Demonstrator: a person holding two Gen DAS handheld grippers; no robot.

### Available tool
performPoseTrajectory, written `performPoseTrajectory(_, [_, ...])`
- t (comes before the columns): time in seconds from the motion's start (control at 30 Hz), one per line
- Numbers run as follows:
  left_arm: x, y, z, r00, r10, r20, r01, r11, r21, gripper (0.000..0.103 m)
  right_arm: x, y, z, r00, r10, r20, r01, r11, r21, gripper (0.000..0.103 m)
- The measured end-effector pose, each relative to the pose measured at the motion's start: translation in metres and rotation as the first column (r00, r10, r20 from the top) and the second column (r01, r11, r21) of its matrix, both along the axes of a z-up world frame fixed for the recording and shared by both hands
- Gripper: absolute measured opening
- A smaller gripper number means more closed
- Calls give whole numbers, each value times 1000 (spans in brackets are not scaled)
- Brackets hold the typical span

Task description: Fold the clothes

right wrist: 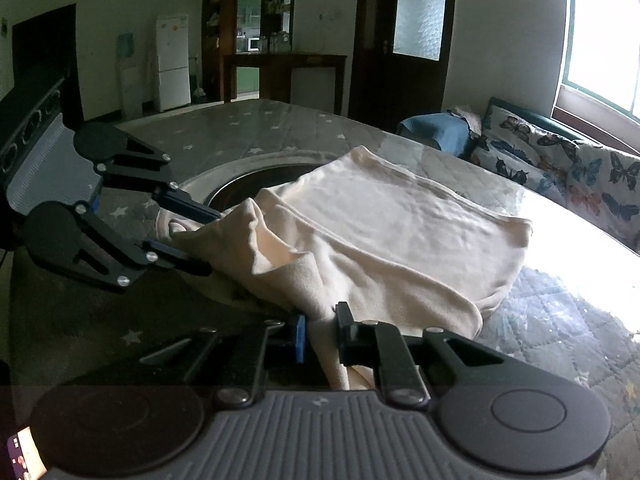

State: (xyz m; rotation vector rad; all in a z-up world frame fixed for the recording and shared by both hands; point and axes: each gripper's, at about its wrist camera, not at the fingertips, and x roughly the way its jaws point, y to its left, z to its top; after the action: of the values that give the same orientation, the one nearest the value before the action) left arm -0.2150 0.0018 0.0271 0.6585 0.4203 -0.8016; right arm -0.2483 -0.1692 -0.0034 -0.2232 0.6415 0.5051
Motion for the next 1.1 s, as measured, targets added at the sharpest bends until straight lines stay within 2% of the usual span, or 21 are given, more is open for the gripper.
performPoseTrajectory(0.03, [1,0,0,1000,4,0,-4,1000,-3,34,-1,0,1,1000,-1,2,1,1000,1,13])
performPoseTrajectory(0.1, [2,0,0,1000,13,-7,-13,1000,-14,16,-3,0,2,1000,-3,7,3,1000,5,12])
performPoseTrajectory(0.17, [3,2,2,1000,22,-13,-23,999,-30,13,-4,0,3,1000,-6,11,6,1000,11,12])
performPoseTrajectory(0.43, [-9,11,8,1000,11,-14,-11,1000,-26,11,-13,5,5,1000,5,21,-5,1000,4,11])
performPoseTrajectory(0.53, [-14,17,7,1000,7,-17,-7,1000,-21,20,-15,7,7,1000,5,26,-5,1000,3,11])
performPoseTrajectory(0.57, [-15,19,6,1000,7,-12,-7,1000,-17,30,-15,8,8,1000,4,27,-4,1000,3,11])
performPoseTrajectory(0.6, [-17,21,5,1000,7,0,-7,1000,-15,34,-15,9,9,1000,4,28,-4,1000,3,11])
performPoseTrajectory(0.73, [-19,24,1,1000,5,17,-5,1000,-2,34,-15,12,10,1000,4,31,-4,1000,-3,11])
performPoseTrajectory(0.83, [-18,21,-6,999,7,45,-8,1000,27,27,-16,14,10,999,4,33,-3,1000,-7,11])
performPoseTrajectory(0.9, [-16,21,-8,999,13,41,-14,1000,17,9,-18,14,9,999,0,36,0,1000,-7,11])
performPoseTrajectory(1.1, [-24,30,4,1000,13,18,-12,999,-38,5,-27,17,12,999,12,43,-11,1000,-19,11])
